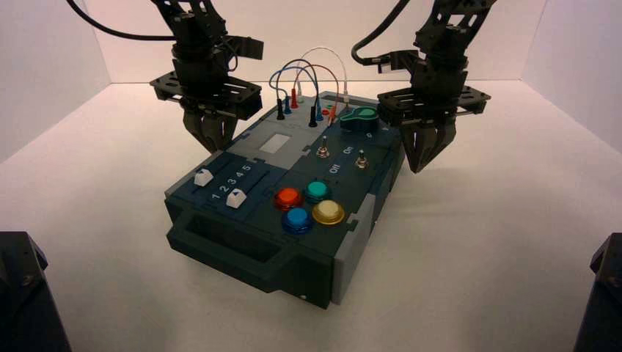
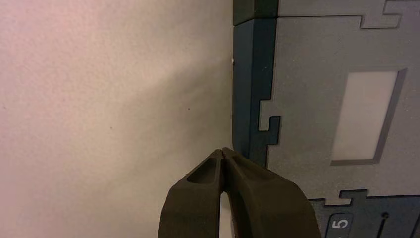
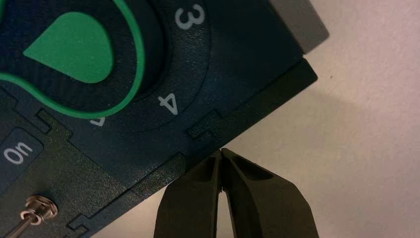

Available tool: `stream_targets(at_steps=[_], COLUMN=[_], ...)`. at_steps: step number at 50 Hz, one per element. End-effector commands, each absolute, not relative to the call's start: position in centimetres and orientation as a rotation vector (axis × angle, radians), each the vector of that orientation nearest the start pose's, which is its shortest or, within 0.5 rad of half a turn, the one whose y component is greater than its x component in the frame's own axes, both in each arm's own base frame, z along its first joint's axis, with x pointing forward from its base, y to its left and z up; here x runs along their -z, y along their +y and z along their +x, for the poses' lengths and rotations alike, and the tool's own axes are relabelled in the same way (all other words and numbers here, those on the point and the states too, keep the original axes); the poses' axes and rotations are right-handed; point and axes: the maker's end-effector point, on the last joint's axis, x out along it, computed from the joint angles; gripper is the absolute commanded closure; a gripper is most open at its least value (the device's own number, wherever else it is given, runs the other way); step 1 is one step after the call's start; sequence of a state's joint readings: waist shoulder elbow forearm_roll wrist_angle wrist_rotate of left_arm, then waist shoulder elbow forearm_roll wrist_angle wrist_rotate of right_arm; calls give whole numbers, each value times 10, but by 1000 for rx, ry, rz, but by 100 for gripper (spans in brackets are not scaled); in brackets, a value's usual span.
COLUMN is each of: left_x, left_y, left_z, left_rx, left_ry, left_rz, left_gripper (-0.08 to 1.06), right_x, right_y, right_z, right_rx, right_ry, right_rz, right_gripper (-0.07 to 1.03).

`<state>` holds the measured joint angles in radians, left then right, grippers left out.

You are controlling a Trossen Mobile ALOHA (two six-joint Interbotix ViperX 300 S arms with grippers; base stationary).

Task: Rotate the box counterclockwise.

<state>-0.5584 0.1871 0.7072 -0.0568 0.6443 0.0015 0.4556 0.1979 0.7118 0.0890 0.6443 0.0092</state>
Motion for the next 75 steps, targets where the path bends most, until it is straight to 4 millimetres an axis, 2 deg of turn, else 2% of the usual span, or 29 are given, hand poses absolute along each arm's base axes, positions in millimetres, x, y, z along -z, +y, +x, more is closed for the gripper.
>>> stream_targets(at_steps=[1,25,37,42,49,54,60,75], left_x=[-3,-13,-17,-18,-24,-32,-50,-97], left_y=[-204,-234,-240,-239,-230,-219,-200,-175], left_z=[236,222,223,222,220,222,226,223], left_rx=[532,605,614,609,600,584,555,517], left_ry=[1497,1476,1464,1464,1449,1420,1380,1300], left_rz=[422,451,442,437,424,399,355,295], left_gripper=[101,101,101,101,101,101,101,101], right_x=[-16,-26,-32,-31,-28,-36,-55,-108], right_y=[166,178,182,179,168,162,159,146], right_z=[300,327,336,329,309,298,290,260], right_rx=[-372,-384,-389,-384,-373,-373,-379,-399], right_ry=[1447,1406,1391,1412,1440,1428,1393,1304], right_rz=[-232,-254,-257,-258,-258,-253,-234,-200], right_gripper=[98,98,98,98,98,98,98,98])
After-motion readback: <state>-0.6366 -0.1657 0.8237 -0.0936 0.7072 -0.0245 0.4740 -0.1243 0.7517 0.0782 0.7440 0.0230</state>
